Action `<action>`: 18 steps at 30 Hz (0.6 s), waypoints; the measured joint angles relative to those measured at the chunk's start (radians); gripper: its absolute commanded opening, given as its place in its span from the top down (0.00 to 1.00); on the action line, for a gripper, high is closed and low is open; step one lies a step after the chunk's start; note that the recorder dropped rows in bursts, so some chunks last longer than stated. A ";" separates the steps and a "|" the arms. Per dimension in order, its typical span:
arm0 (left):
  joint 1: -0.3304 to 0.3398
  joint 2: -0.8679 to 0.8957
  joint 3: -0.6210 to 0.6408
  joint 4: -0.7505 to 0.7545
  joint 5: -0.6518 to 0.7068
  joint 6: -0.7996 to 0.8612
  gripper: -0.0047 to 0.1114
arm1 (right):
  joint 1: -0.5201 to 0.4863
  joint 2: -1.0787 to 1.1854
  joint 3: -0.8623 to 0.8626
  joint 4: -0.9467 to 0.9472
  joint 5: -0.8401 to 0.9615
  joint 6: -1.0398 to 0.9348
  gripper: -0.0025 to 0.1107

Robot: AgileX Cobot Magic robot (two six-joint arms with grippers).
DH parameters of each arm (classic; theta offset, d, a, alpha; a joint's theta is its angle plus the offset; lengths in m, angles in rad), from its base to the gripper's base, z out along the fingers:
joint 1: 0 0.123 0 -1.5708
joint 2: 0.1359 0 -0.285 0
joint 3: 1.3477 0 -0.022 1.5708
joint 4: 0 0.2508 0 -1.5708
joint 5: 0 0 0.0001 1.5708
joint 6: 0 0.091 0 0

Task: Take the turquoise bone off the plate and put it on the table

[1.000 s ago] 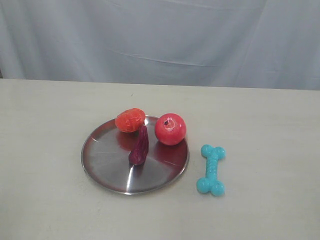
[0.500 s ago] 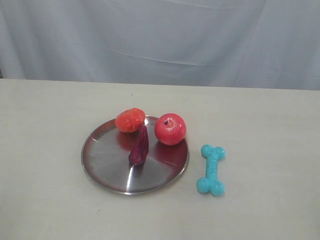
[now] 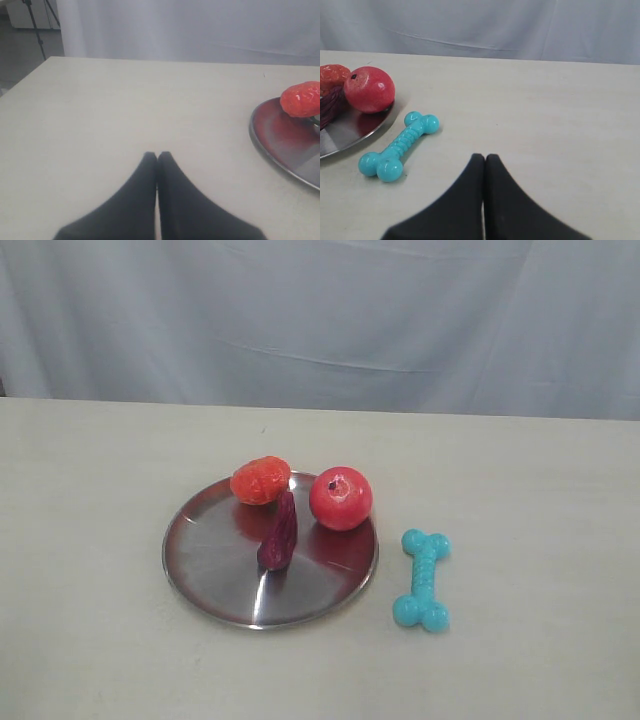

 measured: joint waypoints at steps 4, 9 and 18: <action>0.000 0.000 0.000 0.000 0.000 0.000 0.96 | 0.000 0.000 0.000 0.000 0.000 0.003 0.98; 0.000 0.000 0.000 0.000 0.000 0.000 0.96 | 0.000 0.000 0.000 0.000 0.000 0.010 0.98; 0.000 0.000 0.000 0.000 0.000 0.000 0.96 | 0.000 0.000 0.000 0.000 0.000 0.012 0.98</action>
